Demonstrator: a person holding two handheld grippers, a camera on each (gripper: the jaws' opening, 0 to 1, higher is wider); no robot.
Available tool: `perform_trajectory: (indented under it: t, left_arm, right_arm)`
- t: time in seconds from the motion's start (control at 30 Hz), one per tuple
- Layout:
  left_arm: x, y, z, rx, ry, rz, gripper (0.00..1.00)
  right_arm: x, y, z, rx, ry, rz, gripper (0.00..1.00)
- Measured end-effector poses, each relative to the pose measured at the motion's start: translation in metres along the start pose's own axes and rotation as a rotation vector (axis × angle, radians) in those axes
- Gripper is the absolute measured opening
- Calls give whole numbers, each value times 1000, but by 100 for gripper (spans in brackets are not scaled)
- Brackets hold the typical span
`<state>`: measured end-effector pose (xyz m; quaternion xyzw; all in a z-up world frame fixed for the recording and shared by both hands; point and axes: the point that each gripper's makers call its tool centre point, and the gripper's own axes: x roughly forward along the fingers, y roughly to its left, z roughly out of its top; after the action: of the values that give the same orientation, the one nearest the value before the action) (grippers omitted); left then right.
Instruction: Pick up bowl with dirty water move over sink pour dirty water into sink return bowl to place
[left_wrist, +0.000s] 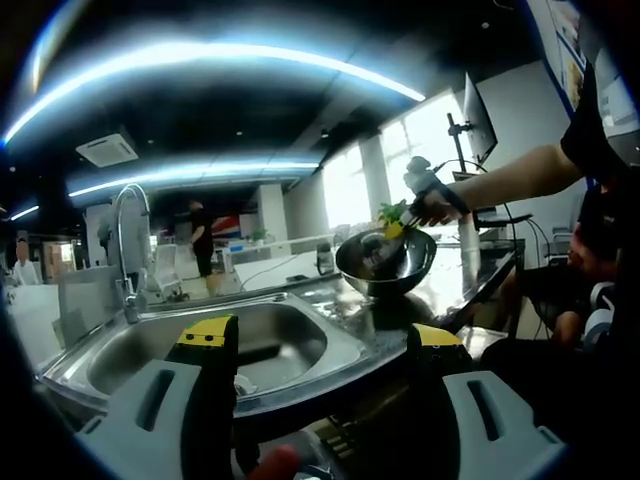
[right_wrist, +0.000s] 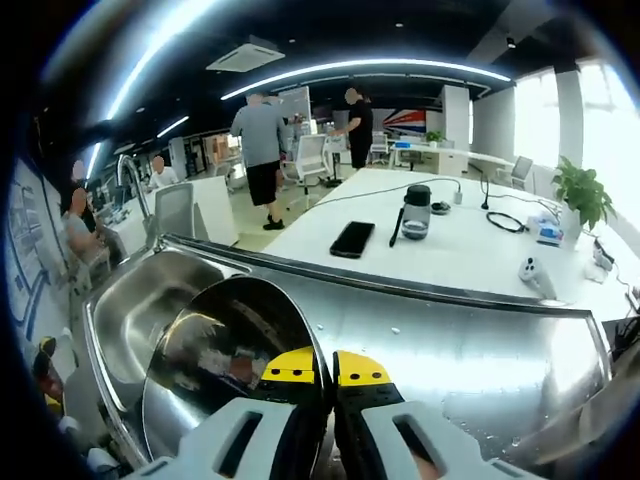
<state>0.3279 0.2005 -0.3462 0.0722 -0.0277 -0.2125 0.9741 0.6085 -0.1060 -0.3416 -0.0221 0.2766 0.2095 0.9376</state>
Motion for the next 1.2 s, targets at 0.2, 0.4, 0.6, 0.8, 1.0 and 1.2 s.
perform_trajectory:
  t: [0.2, 0.4, 0.6, 0.8, 1.0, 1.2]
  left_arm:
    - [2, -2, 1, 5, 1, -6, 68]
    - [4, -3, 0, 8, 7, -10, 68]
    - [8, -8, -1, 12, 9, -24, 68]
    - [9, -8, 0, 13, 9, -26, 68]
    - [9, -8, -1, 15, 12, -29, 68]
    - [10, -8, 0, 16, 11, -28, 68]
  right_arm:
    - [2, -3, -2, 0, -14, -11, 0]
    - [4, -2, 0, -7, -37, -11, 0]
    - [3, -2, 2, -69, -58, -17, 0]
    - [6, -6, -4, -98, -50, -25, 4]
    - [5, -14, -6, -82, -54, -22, 5]
    - [4, -20, -3, -105, -76, -51, 11]
